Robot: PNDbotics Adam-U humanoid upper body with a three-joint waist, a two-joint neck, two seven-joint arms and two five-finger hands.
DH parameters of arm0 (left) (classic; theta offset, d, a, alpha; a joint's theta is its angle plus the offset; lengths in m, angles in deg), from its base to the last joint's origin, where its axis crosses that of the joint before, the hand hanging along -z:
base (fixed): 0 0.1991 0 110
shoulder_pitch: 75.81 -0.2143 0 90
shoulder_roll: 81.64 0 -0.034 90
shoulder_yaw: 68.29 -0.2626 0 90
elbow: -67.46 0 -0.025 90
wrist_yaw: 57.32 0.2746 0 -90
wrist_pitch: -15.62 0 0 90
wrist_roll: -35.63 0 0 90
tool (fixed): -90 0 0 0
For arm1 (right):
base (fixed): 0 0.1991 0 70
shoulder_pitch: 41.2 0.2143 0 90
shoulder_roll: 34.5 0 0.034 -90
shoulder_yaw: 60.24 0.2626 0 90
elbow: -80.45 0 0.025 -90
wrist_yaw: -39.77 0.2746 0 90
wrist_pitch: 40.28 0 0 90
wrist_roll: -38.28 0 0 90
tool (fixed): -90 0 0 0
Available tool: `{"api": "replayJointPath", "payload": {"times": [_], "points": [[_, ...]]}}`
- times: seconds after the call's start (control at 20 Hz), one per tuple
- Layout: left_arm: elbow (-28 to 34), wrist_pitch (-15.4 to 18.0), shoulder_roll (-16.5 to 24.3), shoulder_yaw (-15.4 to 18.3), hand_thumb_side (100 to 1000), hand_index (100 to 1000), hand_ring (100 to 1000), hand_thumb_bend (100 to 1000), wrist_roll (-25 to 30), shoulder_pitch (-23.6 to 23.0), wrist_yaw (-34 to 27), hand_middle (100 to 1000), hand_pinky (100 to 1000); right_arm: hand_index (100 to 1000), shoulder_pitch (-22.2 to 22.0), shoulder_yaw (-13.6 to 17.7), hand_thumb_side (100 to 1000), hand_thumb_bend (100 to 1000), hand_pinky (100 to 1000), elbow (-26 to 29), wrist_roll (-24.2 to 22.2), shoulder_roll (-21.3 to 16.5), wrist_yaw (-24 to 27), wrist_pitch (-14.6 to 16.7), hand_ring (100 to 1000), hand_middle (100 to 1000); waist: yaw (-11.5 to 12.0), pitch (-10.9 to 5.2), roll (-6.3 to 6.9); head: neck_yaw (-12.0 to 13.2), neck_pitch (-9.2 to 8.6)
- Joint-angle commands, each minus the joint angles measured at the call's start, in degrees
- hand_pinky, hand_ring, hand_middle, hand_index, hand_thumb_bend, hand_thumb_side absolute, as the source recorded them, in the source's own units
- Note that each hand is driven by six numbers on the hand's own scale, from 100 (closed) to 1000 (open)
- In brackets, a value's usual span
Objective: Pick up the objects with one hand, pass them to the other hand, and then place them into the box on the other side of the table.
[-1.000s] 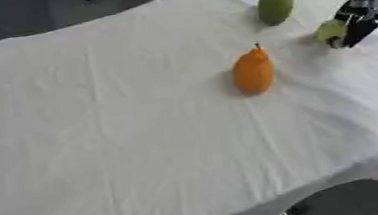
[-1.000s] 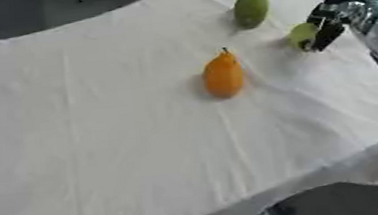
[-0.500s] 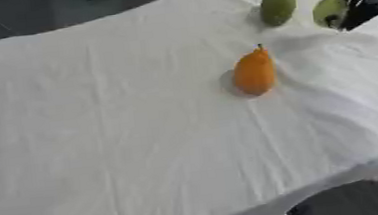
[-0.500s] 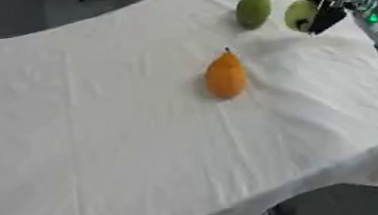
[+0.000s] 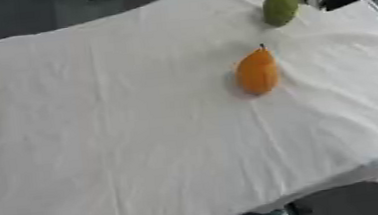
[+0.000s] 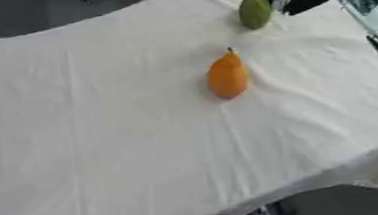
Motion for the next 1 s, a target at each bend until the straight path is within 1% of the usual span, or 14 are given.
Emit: {"api": "replayJointPath", "payload": {"times": [0.05, 0.2, 0.3, 0.45, 0.55, 0.65, 0.75, 0.9, 1.0], "points": [[2.3, -0.2, 3.3, -0.3, 586, 891, 799, 743, 1.3, 0.6, 0.7, 820, 728, 648, 0.9, -1.1, 100, 130, 738, 6.6, 1.8, 1.0, 2.8, -0.9, 600, 516, 0.2, -1.11, -0.05, 0.5, -0.46], [4.1, -0.9, 4.8, -1.1, 587, 887, 798, 740, 3.3, 0.5, 1.8, 814, 729, 649, 1.3, -3.1, 100, 126, 735, 10.8, 3.0, 4.0, 4.1, -2.0, 596, 514, 0.4, -1.07, 0.0, 1.1, -0.74], [5.2, -1.5, 6.0, -1.7, 584, 885, 797, 738, 4.7, 0.5, 2.6, 811, 731, 650, 1.6, -4.3, 100, 118, 730, 12.3, 3.8, 6.0, 4.4, -2.8, 592, 512, 0.5, -1.06, 0.03, 1.4, -0.9], [7.7, -2.4, 8.8, -3.0, 581, 884, 797, 744, 7.7, 0.7, 4.6, 804, 735, 653, 2.5, -6.5, 100, 107, 722, 12.8, 5.5, 10.1, 5.5, -4.1, 582, 509, 0.5, -1.06, 0.09, 1.9, -1.32], [9.1, -3.4, 11.0, -4.0, 578, 882, 795, 751, 10.0, 0.9, 5.8, 794, 737, 654, 2.9, -7.6, 100, 103, 720, 12.2, 7.5, 12.8, 7.0, -4.6, 580, 508, 0.5, -1.04, 0.15, 2.1, -1.53], [10.5, -4.6, 13.6, -5.1, 572, 879, 792, 764, 12.7, 0.9, 6.5, 787, 739, 655, 3.0, -8.9, 100, 100, 719, 11.7, 9.7, 15.0, 8.4, -4.5, 578, 508, 0.5, -0.98, 0.22, 2.2, -1.62], [11.7, -6.0, 16.0, -6.2, 558, 876, 789, 777, 15.5, 1.1, 7.0, 780, 741, 655, 3.2, -10.2, 100, 100, 719, 11.4, 11.1, 16.4, 8.7, -3.8, 577, 508, 0.5, -0.95, 0.29, 2.5, -1.49], [13.7, -8.0, 19.7, -8.2, 545, 868, 780, 782, 20.2, 1.6, 8.1, 764, 741, 655, 3.7, -12.0, 100, 100, 718, 11.7, 12.0, 18.4, 7.4, -2.5, 576, 508, 0.5, -0.93, 0.41, 3.2, -1.18], [15.3, -8.9, 21.2, -9.3, 541, 864, 778, 774, 22.9, 2.0, 9.2, 759, 744, 655, 4.2, -12.7, 100, 100, 718, 11.9, 11.7, 19.7, 6.4, -1.9, 576, 508, 0.4, -0.93, 0.46, 3.6, -1.08]]}}
